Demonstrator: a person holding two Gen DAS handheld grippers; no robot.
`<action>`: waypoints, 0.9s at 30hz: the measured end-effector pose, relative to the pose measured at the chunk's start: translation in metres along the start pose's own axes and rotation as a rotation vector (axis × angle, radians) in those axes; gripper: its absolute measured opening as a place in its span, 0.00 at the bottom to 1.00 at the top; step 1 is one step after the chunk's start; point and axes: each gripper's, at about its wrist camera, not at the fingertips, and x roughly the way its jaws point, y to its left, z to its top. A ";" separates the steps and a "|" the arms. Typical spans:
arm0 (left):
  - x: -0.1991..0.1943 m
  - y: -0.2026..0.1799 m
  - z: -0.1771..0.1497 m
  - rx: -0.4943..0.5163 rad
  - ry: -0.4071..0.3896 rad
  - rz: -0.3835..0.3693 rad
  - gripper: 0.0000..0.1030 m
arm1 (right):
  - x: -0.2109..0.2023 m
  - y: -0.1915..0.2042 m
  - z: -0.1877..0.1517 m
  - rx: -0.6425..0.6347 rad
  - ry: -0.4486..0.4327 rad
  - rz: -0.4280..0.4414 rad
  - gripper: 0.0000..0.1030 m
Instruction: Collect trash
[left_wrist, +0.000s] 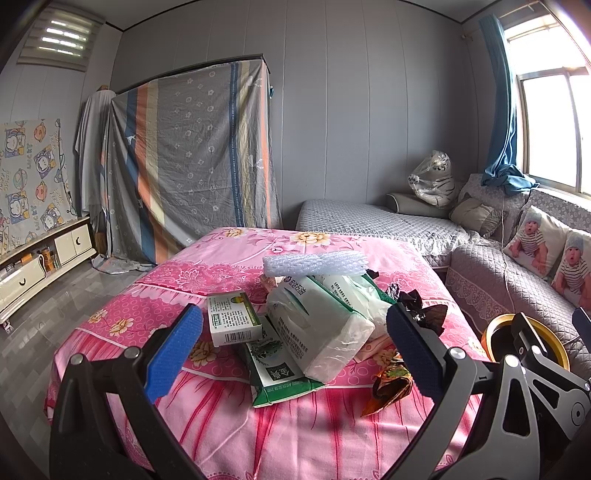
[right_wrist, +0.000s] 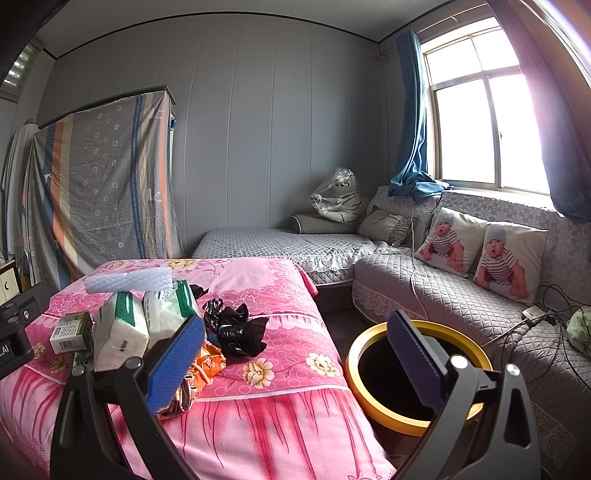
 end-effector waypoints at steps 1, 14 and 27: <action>0.000 0.000 0.000 -0.001 0.001 0.001 0.93 | 0.000 0.000 0.001 0.001 0.001 -0.002 0.93; 0.015 0.045 -0.016 -0.005 0.050 -0.054 0.93 | 0.028 -0.011 0.012 0.019 0.057 0.130 0.93; 0.019 0.076 -0.050 -0.072 0.168 -0.226 0.93 | 0.189 -0.002 0.034 -0.071 0.531 0.551 0.93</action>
